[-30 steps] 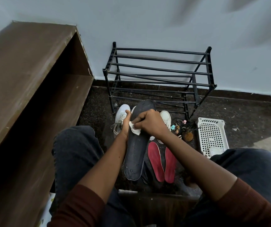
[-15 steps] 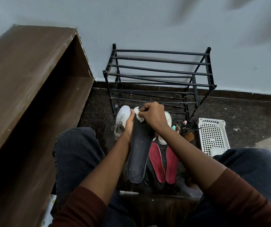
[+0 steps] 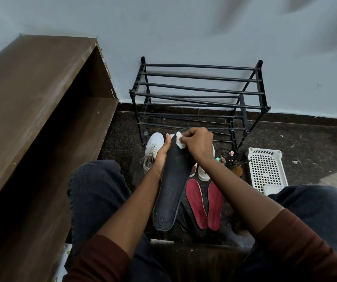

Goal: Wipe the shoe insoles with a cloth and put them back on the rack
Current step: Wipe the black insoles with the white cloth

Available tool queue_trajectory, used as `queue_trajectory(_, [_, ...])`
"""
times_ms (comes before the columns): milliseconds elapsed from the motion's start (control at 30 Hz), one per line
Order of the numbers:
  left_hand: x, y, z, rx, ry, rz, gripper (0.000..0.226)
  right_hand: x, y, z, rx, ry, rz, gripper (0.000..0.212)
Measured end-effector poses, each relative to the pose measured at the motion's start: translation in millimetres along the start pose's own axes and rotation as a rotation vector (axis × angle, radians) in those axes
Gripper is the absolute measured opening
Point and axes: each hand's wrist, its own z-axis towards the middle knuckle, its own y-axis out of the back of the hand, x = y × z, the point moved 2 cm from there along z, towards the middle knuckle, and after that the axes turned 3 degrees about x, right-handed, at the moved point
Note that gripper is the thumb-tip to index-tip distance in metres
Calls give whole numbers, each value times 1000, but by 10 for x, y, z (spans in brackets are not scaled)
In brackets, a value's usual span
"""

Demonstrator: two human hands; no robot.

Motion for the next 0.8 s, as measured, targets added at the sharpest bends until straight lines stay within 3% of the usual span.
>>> queue_trajectory(200, [-27,41,5,-27,-6,47,69,-116,169,145,-116,-35,15,9])
queue_trajectory(500, [-16,82,68,-40,22,8,75,24,-85,-148,141,174,-103,15])
queue_trajectory(800, [-2,110,40,-59,67,95,74,-112,105,139,-110,80,-162,14])
